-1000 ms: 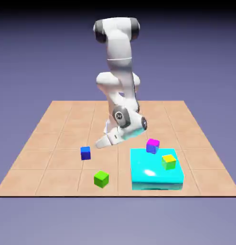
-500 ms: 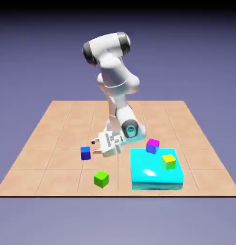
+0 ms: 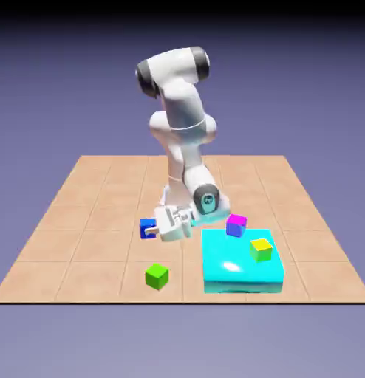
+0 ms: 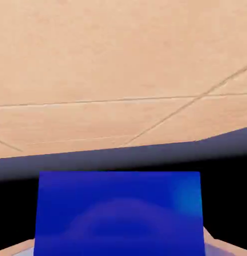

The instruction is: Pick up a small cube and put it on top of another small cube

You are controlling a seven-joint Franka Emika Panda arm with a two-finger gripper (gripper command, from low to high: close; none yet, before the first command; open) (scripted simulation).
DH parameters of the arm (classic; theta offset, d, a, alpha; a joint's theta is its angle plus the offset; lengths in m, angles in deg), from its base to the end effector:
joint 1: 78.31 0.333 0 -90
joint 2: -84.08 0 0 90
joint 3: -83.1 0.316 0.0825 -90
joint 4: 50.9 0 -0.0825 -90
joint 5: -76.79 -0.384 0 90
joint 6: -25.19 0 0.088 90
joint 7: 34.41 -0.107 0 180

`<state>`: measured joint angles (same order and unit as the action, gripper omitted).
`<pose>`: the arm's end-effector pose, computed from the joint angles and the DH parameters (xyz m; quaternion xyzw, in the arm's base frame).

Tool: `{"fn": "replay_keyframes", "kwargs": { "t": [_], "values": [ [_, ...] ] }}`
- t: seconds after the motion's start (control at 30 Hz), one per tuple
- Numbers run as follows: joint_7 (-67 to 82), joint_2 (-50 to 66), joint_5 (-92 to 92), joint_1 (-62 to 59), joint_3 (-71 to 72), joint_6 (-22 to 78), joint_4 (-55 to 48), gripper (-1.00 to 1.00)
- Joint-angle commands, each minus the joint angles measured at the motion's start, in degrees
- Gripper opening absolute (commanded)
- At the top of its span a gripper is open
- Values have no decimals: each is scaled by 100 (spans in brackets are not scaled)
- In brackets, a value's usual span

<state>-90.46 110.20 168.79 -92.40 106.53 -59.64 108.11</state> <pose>0.2726 -0.0419 0.1044 0.6782 0.2896 -0.1596 0.6563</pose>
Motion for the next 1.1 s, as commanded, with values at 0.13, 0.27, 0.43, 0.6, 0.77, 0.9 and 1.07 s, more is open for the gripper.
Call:
{"fn": "replay_keyframes", "kwargs": {
  "t": [0.13,0.27,0.43,0.6,0.77,0.9,1.07],
  "values": [
    [-109,-440,-280,790,-1038,146,-187,-100],
    [-92,-610,-1093,1566,-1660,491,-852,-100],
    [81,-371,-2281,2044,-1524,970,-1890,-100],
    [255,-132,-3469,2522,-1388,1448,-2929,-100],
    [455,215,-4666,2844,-1023,1905,-3967,-100],
    [630,554,-5629,3013,-602,2258,-4797,-100],
    [849,977,-6832,3226,-77,2699,-5836,-100]
  ]
}}
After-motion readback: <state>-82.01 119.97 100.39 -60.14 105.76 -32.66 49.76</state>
